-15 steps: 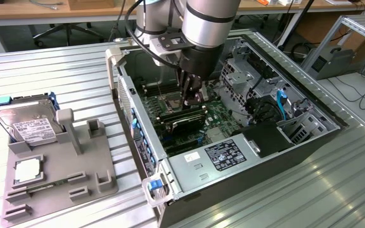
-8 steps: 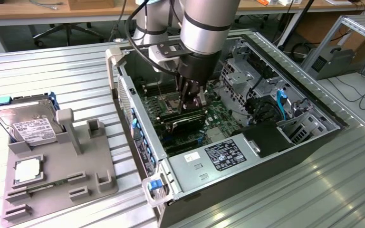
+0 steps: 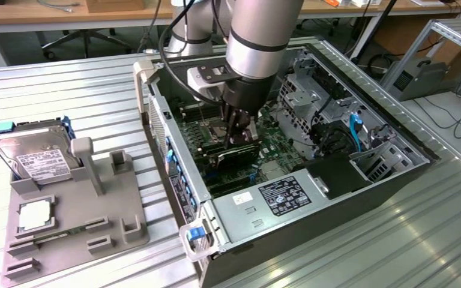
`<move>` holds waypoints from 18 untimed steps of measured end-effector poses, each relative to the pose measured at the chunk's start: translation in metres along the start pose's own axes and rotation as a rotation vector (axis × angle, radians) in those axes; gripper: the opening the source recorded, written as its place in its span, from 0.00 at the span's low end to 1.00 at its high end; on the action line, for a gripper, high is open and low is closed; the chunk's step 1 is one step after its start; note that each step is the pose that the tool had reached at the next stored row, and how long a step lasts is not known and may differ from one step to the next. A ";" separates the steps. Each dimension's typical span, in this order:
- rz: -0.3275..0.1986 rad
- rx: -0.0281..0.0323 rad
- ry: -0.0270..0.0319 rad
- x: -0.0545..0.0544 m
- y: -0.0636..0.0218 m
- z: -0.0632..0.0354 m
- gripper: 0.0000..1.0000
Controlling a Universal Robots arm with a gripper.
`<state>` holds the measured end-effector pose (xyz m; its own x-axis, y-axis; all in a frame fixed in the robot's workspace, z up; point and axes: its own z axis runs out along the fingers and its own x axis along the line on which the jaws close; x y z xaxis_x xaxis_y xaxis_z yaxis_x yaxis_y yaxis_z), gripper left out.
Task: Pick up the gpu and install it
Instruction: 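Press down on the gpu until it lock into place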
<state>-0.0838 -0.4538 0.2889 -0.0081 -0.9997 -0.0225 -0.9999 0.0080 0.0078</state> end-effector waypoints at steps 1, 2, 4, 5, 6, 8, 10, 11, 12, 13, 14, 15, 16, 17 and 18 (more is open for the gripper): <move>0.000 0.0000 0.0002 0.000 0.0000 0.0000 0.11; 0.000 0.0000 0.0002 0.000 0.0000 0.0000 0.11; 0.000 0.0002 -0.0002 0.000 0.0000 0.0002 0.11; 0.000 0.0003 -0.0003 -0.001 0.0000 0.0003 0.11; 0.000 0.0001 -0.0001 -0.001 0.0000 0.0004 0.11; 0.000 0.0002 -0.0002 -0.001 -0.0001 0.0030 0.11; 0.000 0.0001 -0.0001 -0.001 0.0000 0.0086 0.11; 0.000 0.0002 -0.0002 -0.001 -0.0001 0.0111 0.11; 0.000 0.0000 0.0001 -0.001 -0.0001 0.0112 0.11; 0.000 0.0001 0.0000 -0.002 -0.0001 0.0114 0.11; 0.000 0.0001 0.0001 -0.002 0.0000 0.0116 0.11; 0.000 0.0001 0.0000 -0.003 0.0000 0.0118 0.11; 0.000 0.0002 -0.0001 -0.003 -0.0001 0.0120 0.11; 0.000 0.0001 0.0000 -0.003 -0.0001 0.0123 0.11; 0.000 0.0002 -0.0001 -0.003 -0.0001 0.0131 0.11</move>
<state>-0.0838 -0.4503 0.2759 -0.0080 -0.9997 -0.0226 -0.9999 0.0079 0.0076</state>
